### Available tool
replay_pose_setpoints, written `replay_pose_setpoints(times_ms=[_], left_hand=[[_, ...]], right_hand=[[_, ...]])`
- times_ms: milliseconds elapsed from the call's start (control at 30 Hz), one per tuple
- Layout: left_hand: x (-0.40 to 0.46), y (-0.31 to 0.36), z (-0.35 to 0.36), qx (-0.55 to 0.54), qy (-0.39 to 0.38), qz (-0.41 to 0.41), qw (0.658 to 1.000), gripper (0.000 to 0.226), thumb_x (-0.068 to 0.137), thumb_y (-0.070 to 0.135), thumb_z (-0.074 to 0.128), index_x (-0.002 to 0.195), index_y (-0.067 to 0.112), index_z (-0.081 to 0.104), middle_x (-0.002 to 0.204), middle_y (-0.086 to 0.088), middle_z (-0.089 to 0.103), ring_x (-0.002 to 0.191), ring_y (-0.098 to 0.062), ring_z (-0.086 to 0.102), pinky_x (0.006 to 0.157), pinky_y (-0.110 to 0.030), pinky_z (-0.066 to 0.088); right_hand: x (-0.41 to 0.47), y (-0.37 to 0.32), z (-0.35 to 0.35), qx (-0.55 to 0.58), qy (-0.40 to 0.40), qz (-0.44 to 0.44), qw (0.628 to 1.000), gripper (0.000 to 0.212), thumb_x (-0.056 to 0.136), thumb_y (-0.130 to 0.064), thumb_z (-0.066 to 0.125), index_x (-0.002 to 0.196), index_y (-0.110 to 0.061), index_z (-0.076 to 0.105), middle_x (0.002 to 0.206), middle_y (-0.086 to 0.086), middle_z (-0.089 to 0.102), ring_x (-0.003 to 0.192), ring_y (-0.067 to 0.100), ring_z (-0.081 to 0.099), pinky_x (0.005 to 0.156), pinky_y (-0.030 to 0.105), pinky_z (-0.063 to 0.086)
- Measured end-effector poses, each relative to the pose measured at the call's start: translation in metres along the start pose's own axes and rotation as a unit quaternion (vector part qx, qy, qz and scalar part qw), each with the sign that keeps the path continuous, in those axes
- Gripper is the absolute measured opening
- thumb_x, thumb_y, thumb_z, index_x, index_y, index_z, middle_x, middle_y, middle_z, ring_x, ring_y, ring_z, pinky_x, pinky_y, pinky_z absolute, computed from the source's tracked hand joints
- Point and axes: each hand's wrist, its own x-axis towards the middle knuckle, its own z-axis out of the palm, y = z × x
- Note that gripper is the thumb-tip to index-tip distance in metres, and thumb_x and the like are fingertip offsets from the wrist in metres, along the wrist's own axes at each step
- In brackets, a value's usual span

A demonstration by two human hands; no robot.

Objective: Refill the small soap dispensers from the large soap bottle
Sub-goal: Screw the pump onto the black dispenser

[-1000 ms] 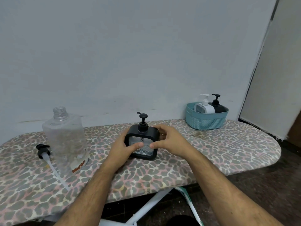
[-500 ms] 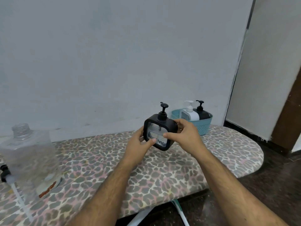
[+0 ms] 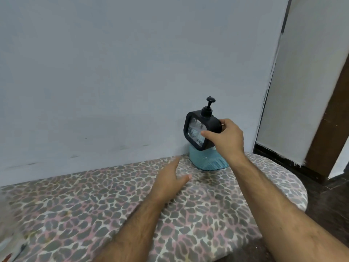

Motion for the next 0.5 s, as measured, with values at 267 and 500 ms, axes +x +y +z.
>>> replay_pose_setpoints(times_ms=[267, 500], left_hand=[[0.031, 0.014, 0.01, 0.038, -0.022, 0.056, 0.997, 0.078, 0.092, 0.036, 0.067, 0.155, 0.024, 0.023, 0.157, 0.008, 0.033, 0.133, -0.003, 0.037, 0.11, -0.026, 0.03], [0.059, 0.019, 0.017, 0.04, -0.042, 0.102, 0.993, 0.081, 0.092, 0.035, 0.067, 0.157, 0.029, 0.017, 0.162, 0.01, 0.017, 0.147, -0.01, 0.024, 0.116, -0.03, 0.025]], right_hand=[[0.032, 0.016, 0.01, -0.053, 0.021, 0.017, 0.998, 0.049, 0.072, -0.033, 0.085, 0.113, -0.016, 0.063, 0.099, -0.006, 0.067, 0.087, 0.013, 0.062, 0.07, 0.021, 0.046], [0.038, 0.026, 0.017, -0.107, -0.008, 0.034, 0.994, 0.038, 0.076, -0.036, 0.082, 0.1, -0.023, 0.055, 0.084, -0.014, 0.057, 0.068, -0.001, 0.05, 0.053, 0.014, 0.025]])
